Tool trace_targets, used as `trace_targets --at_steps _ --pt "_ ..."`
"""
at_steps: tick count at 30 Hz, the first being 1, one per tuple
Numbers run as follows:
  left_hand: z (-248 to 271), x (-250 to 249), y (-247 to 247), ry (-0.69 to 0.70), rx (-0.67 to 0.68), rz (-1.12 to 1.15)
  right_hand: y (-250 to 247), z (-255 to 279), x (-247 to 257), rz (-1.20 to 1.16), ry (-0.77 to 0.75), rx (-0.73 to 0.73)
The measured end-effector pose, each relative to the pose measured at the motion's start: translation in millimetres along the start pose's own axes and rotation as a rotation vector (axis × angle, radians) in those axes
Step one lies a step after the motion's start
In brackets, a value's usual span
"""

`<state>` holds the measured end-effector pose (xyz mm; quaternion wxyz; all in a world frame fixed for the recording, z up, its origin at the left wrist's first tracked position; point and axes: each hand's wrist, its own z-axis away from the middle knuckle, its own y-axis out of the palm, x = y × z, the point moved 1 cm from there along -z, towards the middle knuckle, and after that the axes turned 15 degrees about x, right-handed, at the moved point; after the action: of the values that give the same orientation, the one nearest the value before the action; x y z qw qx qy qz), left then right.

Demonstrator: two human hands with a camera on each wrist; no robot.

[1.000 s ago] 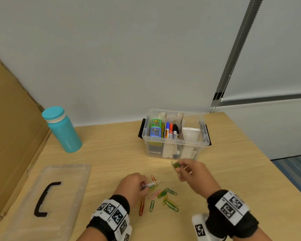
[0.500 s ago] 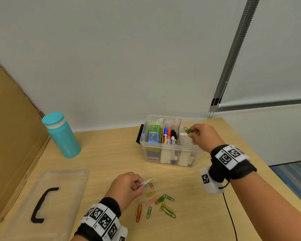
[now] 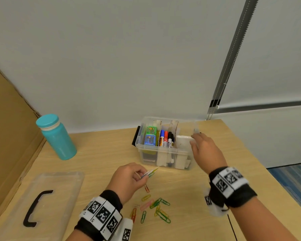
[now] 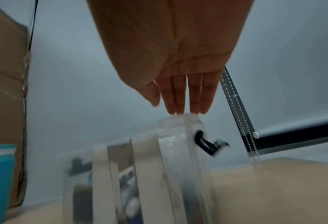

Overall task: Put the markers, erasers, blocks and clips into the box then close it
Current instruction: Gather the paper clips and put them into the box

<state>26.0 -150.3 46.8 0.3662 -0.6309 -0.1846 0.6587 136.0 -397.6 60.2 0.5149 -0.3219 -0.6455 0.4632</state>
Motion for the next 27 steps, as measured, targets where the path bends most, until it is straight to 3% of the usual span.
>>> trace_targets --at_steps 4,7,14,20,22,25,27 --pt "-39.2 -48.2 -11.8 0.062 0.004 -0.095 38.1 21.9 -23.9 -0.126 -0.043 0.073" --pt "-88.8 -85.6 -15.3 0.056 0.035 -0.299 51.4 22.8 -29.3 -0.204 -0.104 0.028" --pt "-166.8 -138.1 11.5 -0.075 0.264 -0.817 53.0 23.6 -26.7 -0.168 -0.144 0.029" --pt "-180.4 -130.9 21.2 -0.138 0.451 -0.710 52.2 22.7 -29.9 -0.132 -0.158 0.055" --pt "-166.9 -121.5 12.7 -0.067 0.380 -0.594 50.6 23.1 -30.1 -0.132 -0.138 0.072" --pt "-124.1 -102.2 -3.7 0.110 0.158 -0.446 45.3 33.2 -20.6 -0.002 -0.083 0.047" --pt "-89.3 -81.0 -10.8 0.126 0.084 -0.402 42.7 48.1 -4.5 0.114 -0.152 -0.008"
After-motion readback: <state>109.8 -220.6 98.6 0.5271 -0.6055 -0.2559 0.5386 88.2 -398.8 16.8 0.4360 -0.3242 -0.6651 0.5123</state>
